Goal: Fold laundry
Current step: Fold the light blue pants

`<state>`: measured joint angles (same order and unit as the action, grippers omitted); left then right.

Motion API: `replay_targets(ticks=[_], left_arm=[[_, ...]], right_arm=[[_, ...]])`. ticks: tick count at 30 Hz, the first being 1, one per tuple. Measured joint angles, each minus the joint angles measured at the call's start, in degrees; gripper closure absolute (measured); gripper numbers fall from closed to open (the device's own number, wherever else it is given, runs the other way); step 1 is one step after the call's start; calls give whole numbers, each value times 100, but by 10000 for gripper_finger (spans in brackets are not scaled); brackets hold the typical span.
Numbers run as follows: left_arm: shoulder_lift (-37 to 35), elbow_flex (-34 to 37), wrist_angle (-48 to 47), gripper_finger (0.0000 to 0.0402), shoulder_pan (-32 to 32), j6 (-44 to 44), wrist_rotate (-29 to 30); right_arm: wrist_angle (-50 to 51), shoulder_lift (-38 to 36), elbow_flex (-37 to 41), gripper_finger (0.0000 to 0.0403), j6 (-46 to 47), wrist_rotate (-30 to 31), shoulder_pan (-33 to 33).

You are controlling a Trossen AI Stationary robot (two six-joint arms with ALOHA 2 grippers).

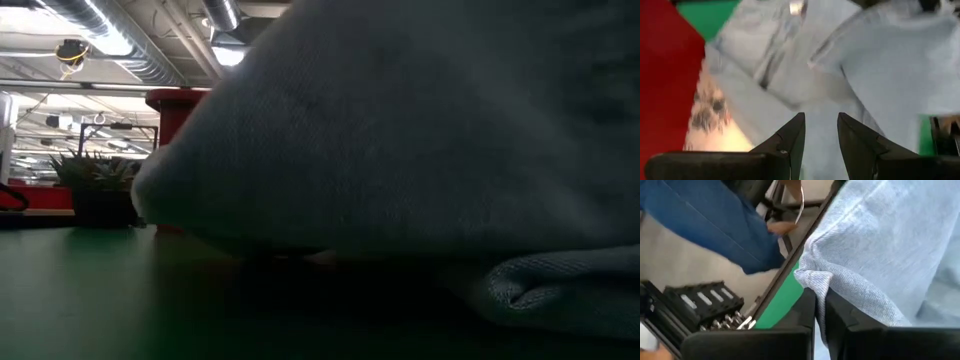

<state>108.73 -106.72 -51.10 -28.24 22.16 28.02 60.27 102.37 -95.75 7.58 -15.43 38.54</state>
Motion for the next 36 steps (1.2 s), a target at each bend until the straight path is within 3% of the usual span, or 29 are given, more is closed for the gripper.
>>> replay_targets(ticks=[8, 15, 25, 36], left_arm=[[443, 0, 1346, 292, 350, -1317, -165], [845, 0, 2424, 292, 654, -1965, -1239], [1439, 0, 2643, 292, 1029, -2416, -2428], [1552, 0, 2664, 291, 1175, -2582, -2427]], right_arm=[[-22, 0, 7, 376, 449, 484, 479], [-20, 0, 7, 375, 708, 543, 468], [-38, 0, 7, 375, 714, 550, 459], [-33, 0, 7, 375, 714, 557, 459]])
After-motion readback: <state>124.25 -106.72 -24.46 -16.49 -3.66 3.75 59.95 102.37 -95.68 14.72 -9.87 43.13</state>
